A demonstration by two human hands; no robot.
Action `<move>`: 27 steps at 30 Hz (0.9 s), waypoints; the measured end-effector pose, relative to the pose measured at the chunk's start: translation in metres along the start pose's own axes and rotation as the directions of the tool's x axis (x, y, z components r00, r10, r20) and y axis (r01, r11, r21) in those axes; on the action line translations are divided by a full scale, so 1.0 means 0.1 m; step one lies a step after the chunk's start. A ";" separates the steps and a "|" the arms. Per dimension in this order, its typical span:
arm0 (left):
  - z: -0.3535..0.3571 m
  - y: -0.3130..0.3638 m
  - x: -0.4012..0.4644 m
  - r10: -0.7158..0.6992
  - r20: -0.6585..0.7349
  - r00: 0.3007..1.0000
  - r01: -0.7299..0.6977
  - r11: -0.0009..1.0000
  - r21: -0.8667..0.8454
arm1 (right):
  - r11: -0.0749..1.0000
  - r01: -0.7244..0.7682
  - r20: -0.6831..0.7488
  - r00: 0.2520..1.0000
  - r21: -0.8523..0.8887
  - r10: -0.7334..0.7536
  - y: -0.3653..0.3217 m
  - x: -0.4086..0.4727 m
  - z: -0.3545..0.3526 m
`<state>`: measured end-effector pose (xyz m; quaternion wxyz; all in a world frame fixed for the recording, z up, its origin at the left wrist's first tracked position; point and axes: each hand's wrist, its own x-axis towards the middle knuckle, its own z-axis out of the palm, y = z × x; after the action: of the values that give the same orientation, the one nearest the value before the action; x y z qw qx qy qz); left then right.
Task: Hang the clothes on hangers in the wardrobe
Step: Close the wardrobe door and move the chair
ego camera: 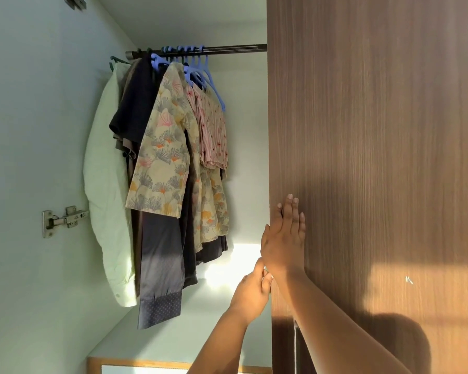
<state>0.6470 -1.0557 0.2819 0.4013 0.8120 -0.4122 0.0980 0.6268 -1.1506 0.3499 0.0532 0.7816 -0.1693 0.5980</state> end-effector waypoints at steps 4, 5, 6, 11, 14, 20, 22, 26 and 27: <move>-0.04 0.12 -0.06 -0.042 -0.064 0.997 0.052 0.986 0.158 | 0.999 0.026 0.080 0.996 -0.032 -0.024 0.04 -0.01 -0.07; -0.04 0.17 -0.10 -0.048 -0.105 0.993 0.069 0.976 0.208 | 0.998 0.046 0.114 0.993 -0.052 -0.040 0.06 -0.02 -0.10; -0.04 0.22 -0.14 -0.058 -0.135 0.989 0.088 0.970 0.227 | 0.995 0.070 0.148 0.987 -0.070 -0.059 0.10 -0.03 -0.13; 0.01 0.42 -0.27 -0.227 -0.106 0.968 0.247 0.937 0.248 | 0.982 0.161 0.279 0.952 -0.099 -0.128 0.20 -0.15 -0.42; 0.00 0.49 -0.39 -0.267 -0.159 0.951 0.299 0.923 0.241 | 0.985 0.160 0.405 0.907 -0.072 -0.117 0.19 -0.23 -0.63; -0.13 0.58 -0.82 -0.127 -0.244 0.961 0.197 0.936 0.292 | 0.992 0.117 0.544 0.836 -0.047 -0.073 0.15 -0.46 -0.99; -0.21 0.60 -0.94 -0.067 -0.294 0.953 0.160 0.939 0.305 | 0.992 0.119 0.530 0.844 -0.041 -0.080 0.12 -0.58 -1.10; -0.35 0.61 -1.28 0.066 -0.405 0.912 0.088 0.933 0.349 | 0.989 0.142 0.484 0.869 -0.045 -0.103 -0.05 -0.80 -1.42; -0.38 0.61 -1.39 0.100 -0.447 0.889 0.074 0.932 0.355 | 0.990 0.136 0.474 0.875 -0.035 -0.104 -0.11 -0.86 -1.51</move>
<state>0.5183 -0.9662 0.2738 0.3297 0.8230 -0.2863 0.3634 0.4727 -1.0801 0.3114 0.0738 0.9100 -0.1484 0.3799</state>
